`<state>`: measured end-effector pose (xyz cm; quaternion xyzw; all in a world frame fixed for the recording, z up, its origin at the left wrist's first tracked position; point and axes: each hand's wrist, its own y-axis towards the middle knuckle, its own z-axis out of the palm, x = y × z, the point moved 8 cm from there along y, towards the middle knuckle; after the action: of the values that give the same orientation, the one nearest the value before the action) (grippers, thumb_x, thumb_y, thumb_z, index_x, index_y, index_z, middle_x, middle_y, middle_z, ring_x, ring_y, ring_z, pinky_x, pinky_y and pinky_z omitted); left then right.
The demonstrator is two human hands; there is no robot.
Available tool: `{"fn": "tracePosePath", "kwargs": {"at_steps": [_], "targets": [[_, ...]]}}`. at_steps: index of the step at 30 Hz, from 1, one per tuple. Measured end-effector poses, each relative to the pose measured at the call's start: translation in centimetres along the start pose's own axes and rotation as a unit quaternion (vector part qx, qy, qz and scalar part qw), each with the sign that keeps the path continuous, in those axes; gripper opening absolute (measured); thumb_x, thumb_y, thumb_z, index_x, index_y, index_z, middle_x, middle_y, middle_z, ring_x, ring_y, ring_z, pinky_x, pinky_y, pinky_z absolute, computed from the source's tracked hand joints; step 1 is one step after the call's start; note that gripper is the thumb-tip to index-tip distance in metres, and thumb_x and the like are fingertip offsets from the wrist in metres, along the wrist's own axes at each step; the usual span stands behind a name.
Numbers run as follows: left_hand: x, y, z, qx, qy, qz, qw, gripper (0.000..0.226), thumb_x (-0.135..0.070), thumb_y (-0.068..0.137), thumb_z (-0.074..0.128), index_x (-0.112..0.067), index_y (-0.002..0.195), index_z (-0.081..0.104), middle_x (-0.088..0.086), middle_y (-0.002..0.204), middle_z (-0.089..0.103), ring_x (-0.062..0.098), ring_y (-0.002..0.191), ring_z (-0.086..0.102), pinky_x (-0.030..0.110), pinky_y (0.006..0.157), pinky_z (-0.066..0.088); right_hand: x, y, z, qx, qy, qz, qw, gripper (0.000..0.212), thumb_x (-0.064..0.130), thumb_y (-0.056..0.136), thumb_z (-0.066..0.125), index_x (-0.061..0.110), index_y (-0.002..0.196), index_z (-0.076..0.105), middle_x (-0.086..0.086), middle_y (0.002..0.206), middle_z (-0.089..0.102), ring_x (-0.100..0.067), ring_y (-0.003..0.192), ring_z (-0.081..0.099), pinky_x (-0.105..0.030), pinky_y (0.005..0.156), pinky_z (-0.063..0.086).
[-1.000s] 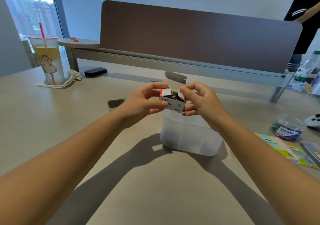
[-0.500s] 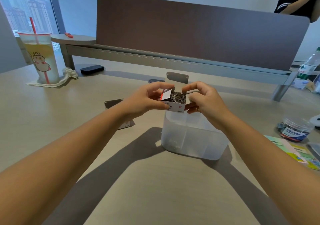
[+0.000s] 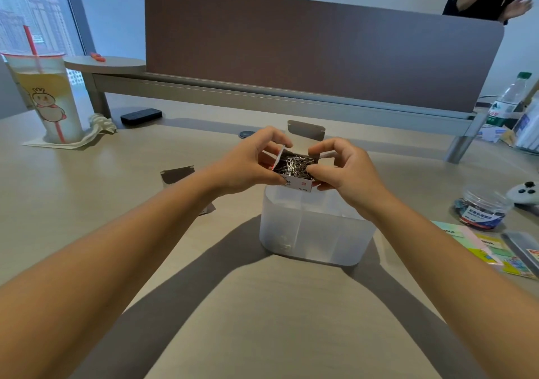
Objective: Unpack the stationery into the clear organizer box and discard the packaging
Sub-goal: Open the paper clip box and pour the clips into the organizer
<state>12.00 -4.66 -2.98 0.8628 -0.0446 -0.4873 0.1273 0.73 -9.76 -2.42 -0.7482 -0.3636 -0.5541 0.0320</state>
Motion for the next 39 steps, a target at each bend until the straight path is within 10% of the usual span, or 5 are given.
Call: {"fn": "tracePosePath", "kwargs": {"at_steps": [21, 27, 39], "targets": [[1.5, -0.9, -0.8, -0.045, 0.015, 0.016, 0.999, 0.037, -0.002, 0.070, 0.069, -0.028, 0.081, 0.044, -0.012, 0.088, 0.051, 0.016, 0.097, 0.053, 0.023, 0.084, 0.049, 0.3, -0.9, 0.6, 0.004, -0.072, -0.027, 0.997, 0.020, 0.008, 0.082, 0.060, 0.019, 0.096, 0.050, -0.001, 0.102, 0.052, -0.022, 0.077, 0.058, -0.035, 0.069, 0.055], [1.8, -1.2, -0.7, -0.039, -0.003, 0.010, 0.999, 0.038, -0.001, 0.070, 0.068, -0.028, 0.082, 0.044, -0.011, 0.088, 0.050, 0.013, 0.091, 0.053, 0.023, 0.077, 0.053, 0.6, -1.0, 0.9, 0.016, -0.108, -0.052, 0.993, 0.026, 0.012, 0.080, 0.063, 0.024, 0.097, 0.046, 0.005, 0.102, 0.050, -0.007, 0.059, 0.042, -0.005, 0.050, 0.041], [1.6, -1.3, -0.8, -0.042, -0.019, 0.003, 0.999, 0.038, 0.001, 0.071, 0.067, -0.028, 0.081, 0.045, -0.009, 0.091, 0.050, 0.026, 0.106, 0.053, 0.033, 0.085, 0.051, 1.5, -1.7, 1.3, 0.009, -0.133, -0.088, 0.987, 0.030, 0.014, 0.080, 0.064, 0.025, 0.097, 0.042, 0.010, 0.096, 0.047, -0.005, 0.063, 0.044, -0.003, 0.055, 0.042]]}}
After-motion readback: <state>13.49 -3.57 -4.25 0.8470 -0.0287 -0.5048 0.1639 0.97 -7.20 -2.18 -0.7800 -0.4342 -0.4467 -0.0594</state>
